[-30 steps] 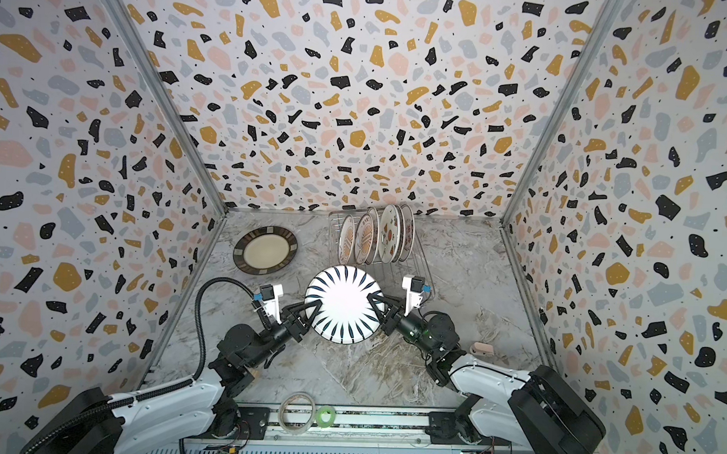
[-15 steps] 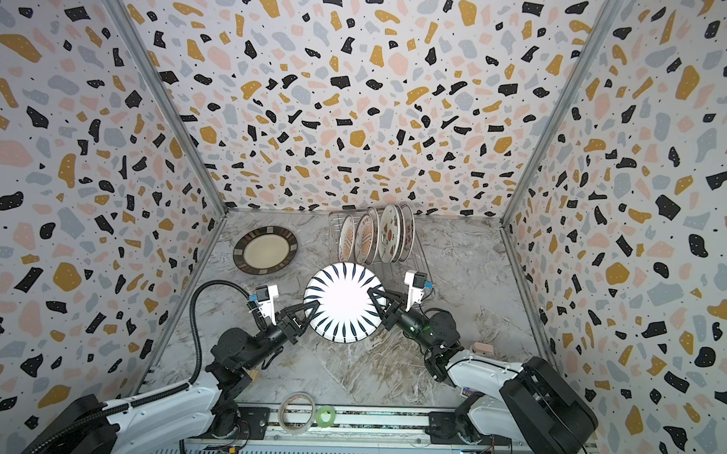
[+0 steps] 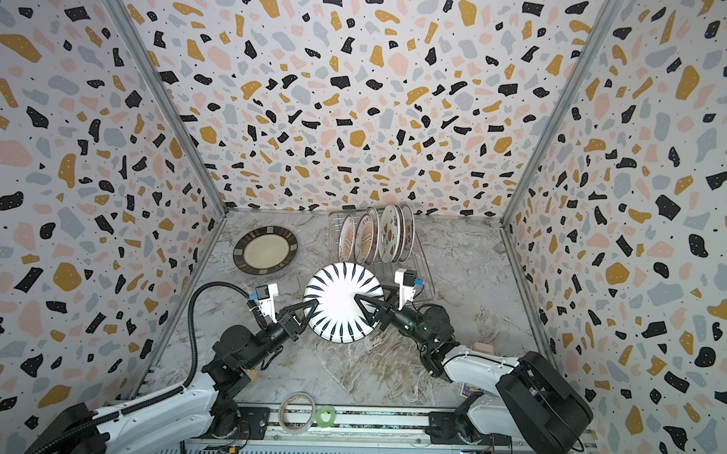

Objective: Unload the plates from the dish rack
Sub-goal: 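Grasp the blue-striped plate's rim with the left gripper while the right holds it, then carry the plate toward the cream plate with the left gripper while the right withdraws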

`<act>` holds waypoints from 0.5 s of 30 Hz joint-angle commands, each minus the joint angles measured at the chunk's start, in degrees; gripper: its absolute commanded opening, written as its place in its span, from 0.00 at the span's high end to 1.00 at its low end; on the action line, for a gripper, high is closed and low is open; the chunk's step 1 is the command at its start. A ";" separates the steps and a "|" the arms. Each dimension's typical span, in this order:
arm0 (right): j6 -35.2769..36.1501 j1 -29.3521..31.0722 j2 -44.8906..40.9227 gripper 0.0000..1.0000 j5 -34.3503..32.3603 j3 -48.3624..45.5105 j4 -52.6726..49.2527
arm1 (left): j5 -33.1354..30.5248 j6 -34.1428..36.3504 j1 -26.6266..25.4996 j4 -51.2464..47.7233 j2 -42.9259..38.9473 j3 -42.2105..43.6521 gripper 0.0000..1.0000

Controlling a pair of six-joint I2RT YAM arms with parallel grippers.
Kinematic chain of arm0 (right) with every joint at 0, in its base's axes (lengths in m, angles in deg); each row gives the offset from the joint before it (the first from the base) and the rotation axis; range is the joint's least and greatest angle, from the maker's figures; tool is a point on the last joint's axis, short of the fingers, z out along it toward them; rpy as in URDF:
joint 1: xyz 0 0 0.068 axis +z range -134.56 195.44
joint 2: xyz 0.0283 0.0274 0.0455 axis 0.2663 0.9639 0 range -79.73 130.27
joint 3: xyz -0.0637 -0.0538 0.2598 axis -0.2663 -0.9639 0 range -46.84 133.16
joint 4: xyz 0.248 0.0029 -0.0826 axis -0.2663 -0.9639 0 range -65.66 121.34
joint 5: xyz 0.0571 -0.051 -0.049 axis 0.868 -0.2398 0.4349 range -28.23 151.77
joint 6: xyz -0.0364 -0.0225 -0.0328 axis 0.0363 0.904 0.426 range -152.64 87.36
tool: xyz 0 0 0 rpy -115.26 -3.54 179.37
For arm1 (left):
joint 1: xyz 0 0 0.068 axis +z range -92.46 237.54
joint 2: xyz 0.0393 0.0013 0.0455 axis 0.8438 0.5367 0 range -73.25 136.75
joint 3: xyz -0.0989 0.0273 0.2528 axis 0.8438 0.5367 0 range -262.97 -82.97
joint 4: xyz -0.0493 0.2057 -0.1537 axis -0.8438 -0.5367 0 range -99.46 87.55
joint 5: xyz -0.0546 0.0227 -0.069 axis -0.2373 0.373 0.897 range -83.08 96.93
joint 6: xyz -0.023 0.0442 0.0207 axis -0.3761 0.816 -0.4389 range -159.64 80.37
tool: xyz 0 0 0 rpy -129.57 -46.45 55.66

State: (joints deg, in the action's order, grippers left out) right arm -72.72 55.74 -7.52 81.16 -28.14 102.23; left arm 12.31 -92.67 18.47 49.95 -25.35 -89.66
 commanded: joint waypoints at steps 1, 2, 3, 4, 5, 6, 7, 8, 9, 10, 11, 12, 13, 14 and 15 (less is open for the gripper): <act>2.42 0.39 -2.87 0.01 -2.75 1.30 -2.59 | -2.32 -3.39 1.29 8.92 -1.08 -4.77 1.00; 2.92 0.44 -3.55 0.01 -3.64 0.97 -3.27 | -2.55 -3.79 1.89 9.11 -0.97 -4.90 1.00; 3.30 0.49 -4.02 0.01 -4.38 0.67 -3.64 | -3.06 -3.99 2.37 9.36 -0.98 -5.03 1.00; 3.59 0.49 -4.74 0.01 -5.20 0.32 -4.03 | -3.59 -4.23 3.09 9.36 -0.76 -5.15 1.00; 3.76 0.49 -5.14 0.01 -5.66 0.04 -4.29 | -3.59 -4.76 3.93 9.41 -0.51 -5.32 1.00; 4.07 0.49 -5.63 0.01 -6.34 -0.28 -4.64 | -2.93 -5.81 5.06 10.18 0.03 -5.43 1.00; 4.35 0.49 -6.12 0.01 -6.80 -0.41 -5.14 | -1.99 -6.99 6.16 11.54 0.68 -5.36 1.00; 4.68 0.49 -6.52 0.01 -7.29 -0.59 -5.61 | -1.11 -8.08 7.09 12.97 1.37 -5.42 1.00; 4.95 0.49 -6.84 0.01 -7.68 -0.64 -6.08 | -0.62 -8.77 8.09 13.44 2.06 -5.72 1.00; 5.33 0.49 -6.98 0.01 -7.95 -0.72 -6.28 | -0.33 -9.45 8.78 13.56 2.55 -6.01 1.00; 5.79 0.56 -7.07 0.01 -8.19 -0.78 -6.21 | -0.21 -9.99 9.52 13.68 3.00 -6.28 1.00; 6.79 0.78 -7.23 0.01 -8.15 -1.03 -5.70 | -0.21 -10.54 10.25 13.94 3.35 -6.39 1.00; 8.42 1.35 -7.30 0.01 -8.18 -1.32 -4.95 | -0.29 -10.99 10.95 14.06 3.44 -6.46 1.00; 10.39 2.13 -7.42 0.01 -8.57 -1.60 -4.16 | -0.63 -11.25 11.84 14.10 3.45 -6.48 1.00; 11.80 2.87 -7.55 0.01 -9.64 -1.65 -4.14 | -1.32 -11.28 12.73 13.60 3.32 -6.61 1.00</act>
State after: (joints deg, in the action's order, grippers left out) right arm -66.25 56.94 -13.60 73.60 -29.30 96.92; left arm 10.89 -100.63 29.49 50.27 -20.68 -92.35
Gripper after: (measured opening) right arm 0.991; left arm 0.140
